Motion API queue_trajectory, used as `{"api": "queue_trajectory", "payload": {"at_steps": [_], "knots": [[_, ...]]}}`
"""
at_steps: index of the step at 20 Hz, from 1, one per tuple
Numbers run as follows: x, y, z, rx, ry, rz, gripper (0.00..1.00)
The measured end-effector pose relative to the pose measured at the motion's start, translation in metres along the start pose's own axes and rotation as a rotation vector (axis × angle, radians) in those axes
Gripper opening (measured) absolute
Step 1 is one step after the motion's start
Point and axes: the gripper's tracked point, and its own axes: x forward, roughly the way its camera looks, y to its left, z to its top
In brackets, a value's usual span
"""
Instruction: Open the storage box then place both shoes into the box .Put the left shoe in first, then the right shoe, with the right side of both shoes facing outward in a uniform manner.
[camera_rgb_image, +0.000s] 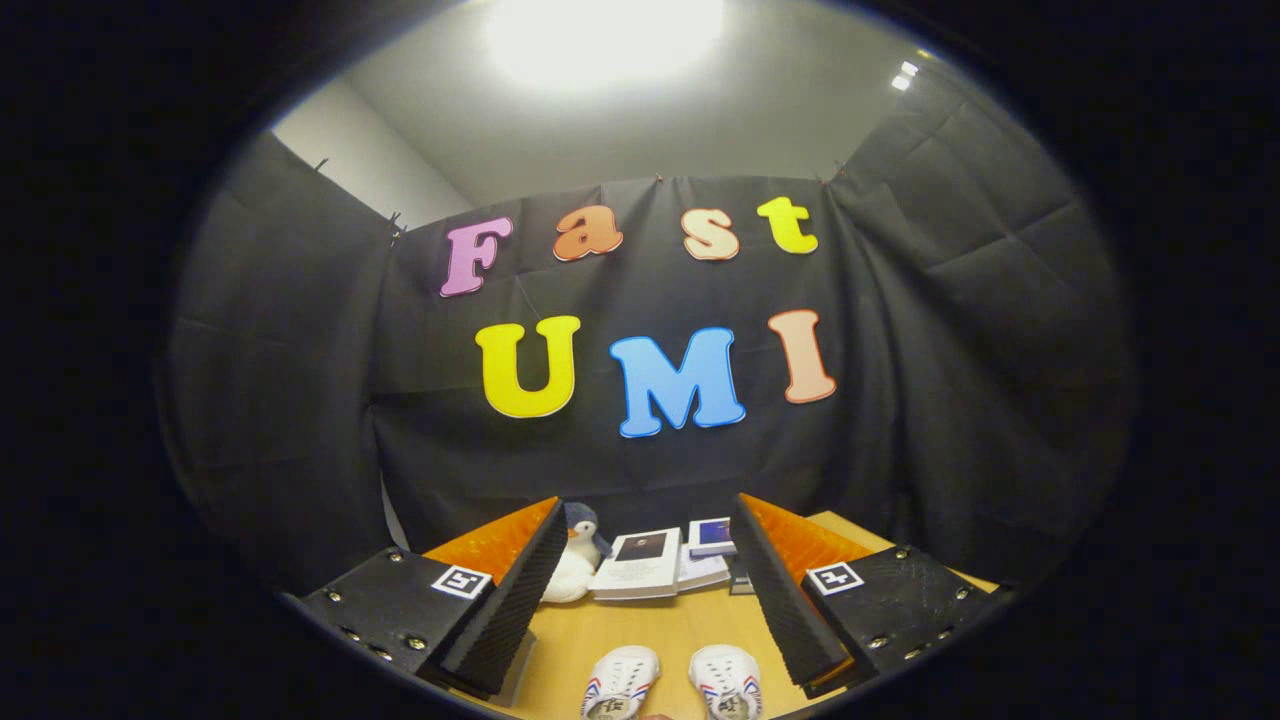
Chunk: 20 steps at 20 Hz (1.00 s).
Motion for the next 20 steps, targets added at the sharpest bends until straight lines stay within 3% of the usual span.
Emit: {"api": "queue_trajectory", "payload": {"at_steps": [9, 20], "knots": [[0.007, 0.031, -0.075, 0.439, 0.24, 0.148, 0.97], [0.004, 0.076, -0.161, 0.761, 0.512, 0.268, 0.97]]}}
